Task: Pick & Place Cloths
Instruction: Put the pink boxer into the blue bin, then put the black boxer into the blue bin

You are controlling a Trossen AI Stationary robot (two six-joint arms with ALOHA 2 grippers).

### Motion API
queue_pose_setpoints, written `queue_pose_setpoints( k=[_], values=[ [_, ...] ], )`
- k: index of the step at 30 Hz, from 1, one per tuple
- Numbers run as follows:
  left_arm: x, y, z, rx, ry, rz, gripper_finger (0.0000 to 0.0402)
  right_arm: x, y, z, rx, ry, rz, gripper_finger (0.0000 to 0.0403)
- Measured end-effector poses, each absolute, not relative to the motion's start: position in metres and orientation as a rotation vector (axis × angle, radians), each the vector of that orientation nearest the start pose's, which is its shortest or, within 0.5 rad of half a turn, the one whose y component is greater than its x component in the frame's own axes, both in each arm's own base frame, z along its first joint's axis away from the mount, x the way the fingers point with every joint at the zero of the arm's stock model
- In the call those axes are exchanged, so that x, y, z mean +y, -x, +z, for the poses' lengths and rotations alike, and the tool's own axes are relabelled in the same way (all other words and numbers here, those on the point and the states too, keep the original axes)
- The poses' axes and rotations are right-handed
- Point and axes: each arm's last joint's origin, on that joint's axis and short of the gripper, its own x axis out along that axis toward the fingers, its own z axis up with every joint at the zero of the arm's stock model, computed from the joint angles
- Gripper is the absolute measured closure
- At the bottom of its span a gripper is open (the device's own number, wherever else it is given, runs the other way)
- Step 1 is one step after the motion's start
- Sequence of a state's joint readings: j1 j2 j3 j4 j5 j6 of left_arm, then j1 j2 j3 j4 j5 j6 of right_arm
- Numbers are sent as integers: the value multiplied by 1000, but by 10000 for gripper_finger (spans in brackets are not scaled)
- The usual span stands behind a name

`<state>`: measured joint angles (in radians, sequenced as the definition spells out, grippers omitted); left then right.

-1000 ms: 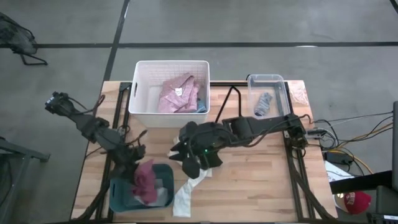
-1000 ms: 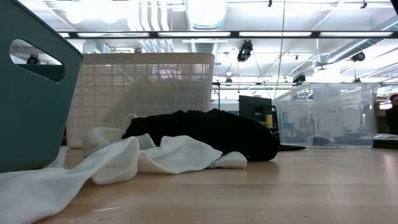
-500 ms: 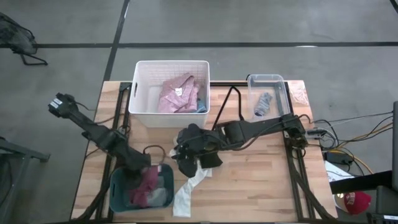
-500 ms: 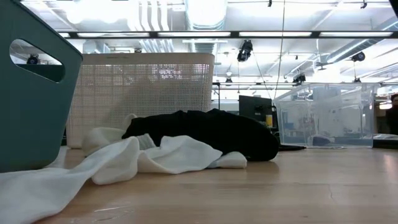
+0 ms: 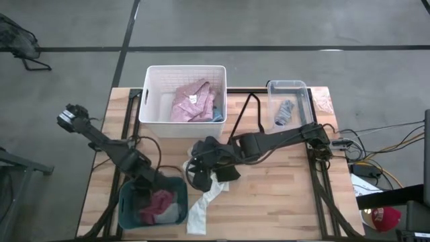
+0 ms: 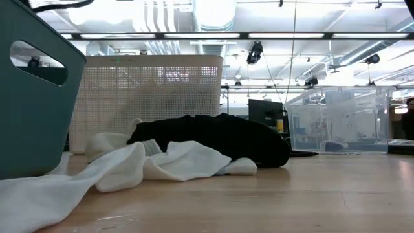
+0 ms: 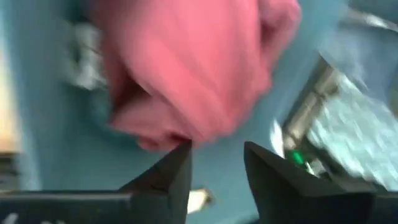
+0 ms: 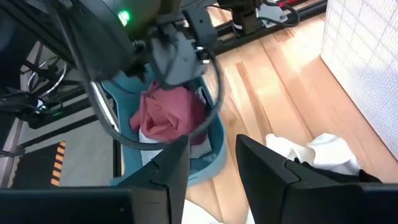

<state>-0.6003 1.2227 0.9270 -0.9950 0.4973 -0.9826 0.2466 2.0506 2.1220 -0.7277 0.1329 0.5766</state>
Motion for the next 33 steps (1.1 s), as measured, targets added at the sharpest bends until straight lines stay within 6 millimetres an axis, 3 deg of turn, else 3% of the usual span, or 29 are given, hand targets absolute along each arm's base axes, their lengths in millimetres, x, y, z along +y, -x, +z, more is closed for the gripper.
queue_pose_setpoints(
  k=[4,11,18,26,29,33],
  values=[
    [-129,-158,260,1689,716,-342,236,108,-446,353,662,-430,-81,282],
    [-116,-147,291,1477,717,-314,238,108,-444,341,719,-419,-100,295],
    [-103,-147,322,1013,742,-173,238,104,-429,313,948,-435,-236,288],
    [-100,-160,353,495,699,-109,238,99,-422,283,1073,-493,-327,272],
    [-101,-165,364,355,683,-135,238,98,-420,270,1107,-495,-364,291],
    [-103,-169,372,269,666,-164,238,99,-414,252,1184,-510,-351,355]
  ],
)
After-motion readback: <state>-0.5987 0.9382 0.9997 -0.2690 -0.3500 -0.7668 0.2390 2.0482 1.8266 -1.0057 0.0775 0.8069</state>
